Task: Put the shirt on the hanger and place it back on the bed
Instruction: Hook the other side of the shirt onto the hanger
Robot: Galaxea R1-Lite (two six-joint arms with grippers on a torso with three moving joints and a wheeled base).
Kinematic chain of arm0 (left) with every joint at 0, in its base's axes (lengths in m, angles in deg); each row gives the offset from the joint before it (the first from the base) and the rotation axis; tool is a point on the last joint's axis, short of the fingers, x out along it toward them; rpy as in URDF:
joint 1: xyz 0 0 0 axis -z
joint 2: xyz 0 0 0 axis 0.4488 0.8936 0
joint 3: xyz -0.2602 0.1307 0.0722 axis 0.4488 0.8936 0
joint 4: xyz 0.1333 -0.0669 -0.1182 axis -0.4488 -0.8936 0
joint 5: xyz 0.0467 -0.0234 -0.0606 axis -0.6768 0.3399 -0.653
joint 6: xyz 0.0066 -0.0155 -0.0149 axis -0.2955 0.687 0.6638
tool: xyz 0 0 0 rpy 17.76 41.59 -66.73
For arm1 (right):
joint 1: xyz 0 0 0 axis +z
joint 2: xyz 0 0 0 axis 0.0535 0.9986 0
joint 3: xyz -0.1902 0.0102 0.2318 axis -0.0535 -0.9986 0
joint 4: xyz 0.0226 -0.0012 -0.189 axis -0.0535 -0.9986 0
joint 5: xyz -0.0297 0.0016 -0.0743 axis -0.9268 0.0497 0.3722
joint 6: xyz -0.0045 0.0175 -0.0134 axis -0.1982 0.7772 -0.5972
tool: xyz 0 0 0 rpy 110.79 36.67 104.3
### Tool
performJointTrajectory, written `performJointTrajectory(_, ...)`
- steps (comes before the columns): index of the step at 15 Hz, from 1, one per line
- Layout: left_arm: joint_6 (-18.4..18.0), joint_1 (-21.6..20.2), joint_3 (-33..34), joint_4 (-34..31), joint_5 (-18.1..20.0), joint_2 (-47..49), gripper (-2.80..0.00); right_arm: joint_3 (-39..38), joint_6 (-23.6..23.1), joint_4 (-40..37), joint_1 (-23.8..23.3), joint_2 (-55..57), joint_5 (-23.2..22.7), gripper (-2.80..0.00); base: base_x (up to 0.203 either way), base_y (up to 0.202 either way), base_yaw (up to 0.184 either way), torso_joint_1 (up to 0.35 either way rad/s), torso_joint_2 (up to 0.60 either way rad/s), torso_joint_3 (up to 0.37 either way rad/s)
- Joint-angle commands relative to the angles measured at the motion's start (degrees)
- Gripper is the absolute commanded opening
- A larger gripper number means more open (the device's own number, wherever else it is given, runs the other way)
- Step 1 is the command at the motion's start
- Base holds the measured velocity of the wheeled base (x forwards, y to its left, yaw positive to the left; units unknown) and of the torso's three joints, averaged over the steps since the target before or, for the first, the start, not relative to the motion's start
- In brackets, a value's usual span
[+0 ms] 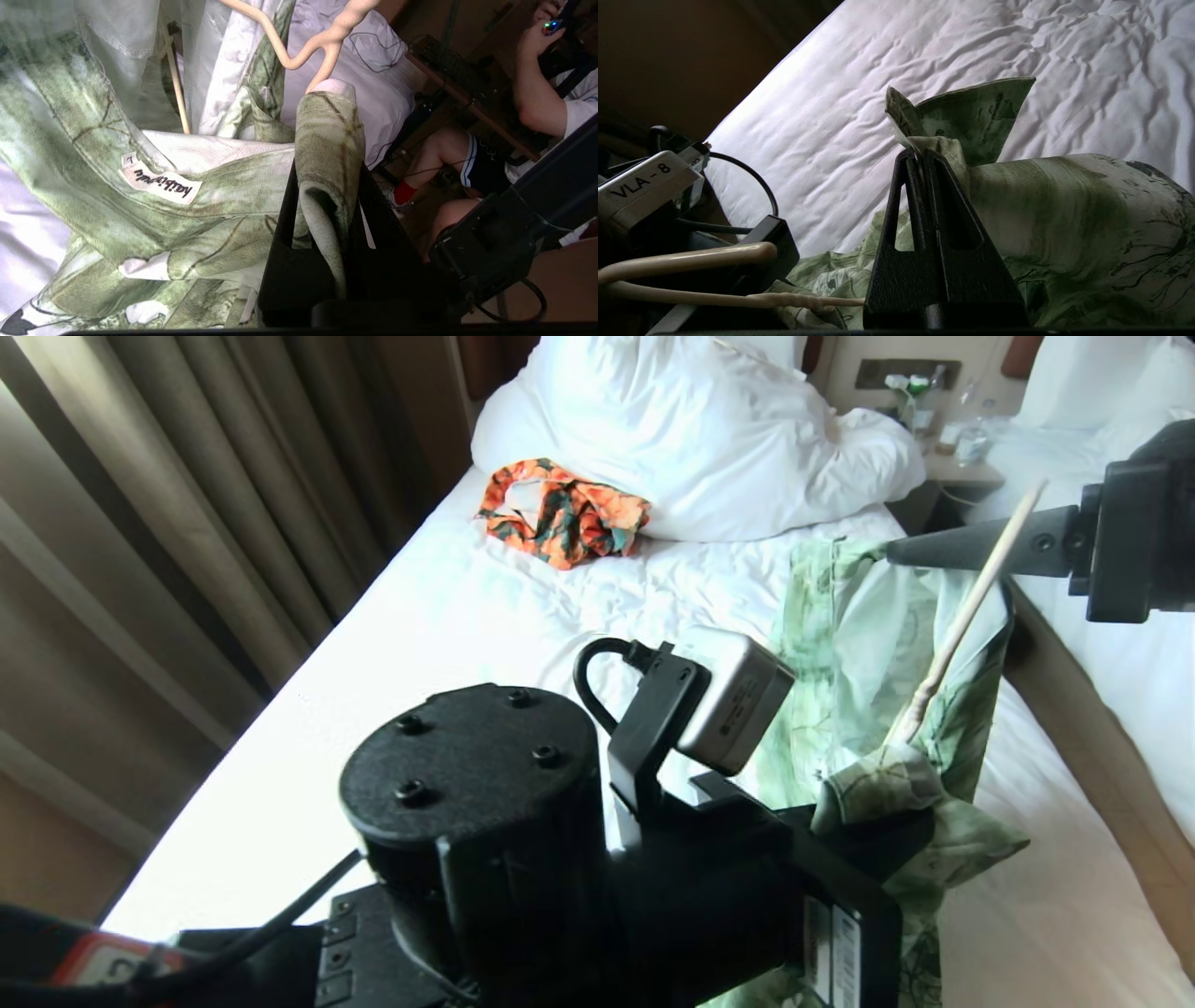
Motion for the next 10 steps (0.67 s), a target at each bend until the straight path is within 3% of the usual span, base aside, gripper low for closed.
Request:
performJointTrajectory(1,0.08,-0.01,-2.05,2.73,-0.1,5.25,-2.8,-0.26,0.06,-0.49,1.04,-1.49,-0.34,-2.8,0.0,0.0,0.0,0.0,0.0,0.0)
performJointTrajectory(10,-0.88,-5.23,-13.69,3.37,1.55,10.26,-2.8,-0.19,-0.03,-12.85,1.3,-8.29,-0.17,-2.8,0.0,0.0,0.0,0.0,0.0,0.0)
